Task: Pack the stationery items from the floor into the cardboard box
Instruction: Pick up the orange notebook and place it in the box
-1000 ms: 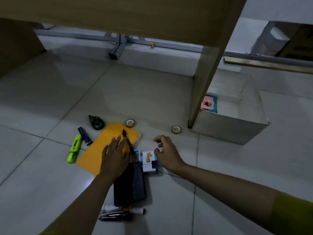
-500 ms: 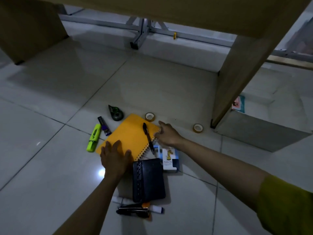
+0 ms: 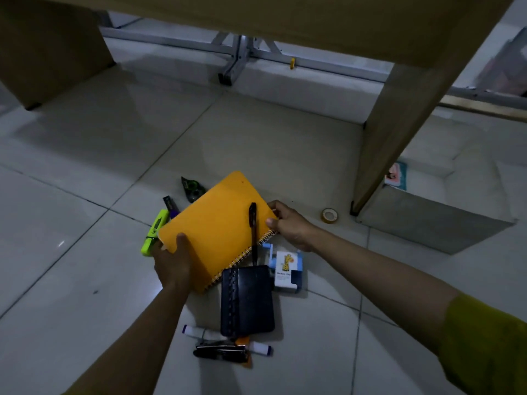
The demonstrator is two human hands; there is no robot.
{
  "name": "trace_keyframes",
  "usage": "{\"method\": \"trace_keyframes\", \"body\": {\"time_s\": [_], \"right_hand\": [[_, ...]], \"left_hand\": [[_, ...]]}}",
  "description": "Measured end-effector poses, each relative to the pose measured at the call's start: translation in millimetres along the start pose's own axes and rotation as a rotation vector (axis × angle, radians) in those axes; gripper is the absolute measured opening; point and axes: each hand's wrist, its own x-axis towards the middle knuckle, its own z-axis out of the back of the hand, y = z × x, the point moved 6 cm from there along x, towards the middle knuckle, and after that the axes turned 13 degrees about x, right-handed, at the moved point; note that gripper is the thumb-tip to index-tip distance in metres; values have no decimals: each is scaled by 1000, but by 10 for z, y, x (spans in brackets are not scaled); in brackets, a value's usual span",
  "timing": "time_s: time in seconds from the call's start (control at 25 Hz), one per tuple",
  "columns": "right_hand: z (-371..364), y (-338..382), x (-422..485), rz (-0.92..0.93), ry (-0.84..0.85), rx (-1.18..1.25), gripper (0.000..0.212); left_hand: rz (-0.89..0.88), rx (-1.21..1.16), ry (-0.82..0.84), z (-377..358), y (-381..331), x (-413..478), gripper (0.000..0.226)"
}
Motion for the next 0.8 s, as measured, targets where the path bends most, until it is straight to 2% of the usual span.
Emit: {"method": "trace_keyframes", "body": {"time_s": [0.24, 0.28, 0.36, 0.44, 0.48, 0.64, 0.68, 0.8], "right_hand": [[283, 208, -160, 98, -114, 148, 20], [341, 233, -194, 90, -139, 216, 20], [428, 249, -269, 50, -142, 357, 18], [514, 265, -337, 28, -123, 496, 16], [562, 279, -380, 29, -120, 574, 16], [713, 260, -547, 52, -112, 937, 22], [729, 249, -582, 54, -110, 974, 24], [825, 213, -659, 76, -198, 909, 25]], "left_hand": [[-4, -464, 271, -174, -417, -244, 61], [-7, -461, 302, -209, -473, -252, 64], [-12, -289, 370, -292, -543, -255, 75], [45, -117, 378, -331, -544, -246, 93], [61, -110, 391, -337, -562, -265, 93], [106, -459, 603, -443, -692, -441, 72], [107, -525, 652, -474, -728, -496, 57], [24, -522, 695, -589, -843, -627, 10]]}}
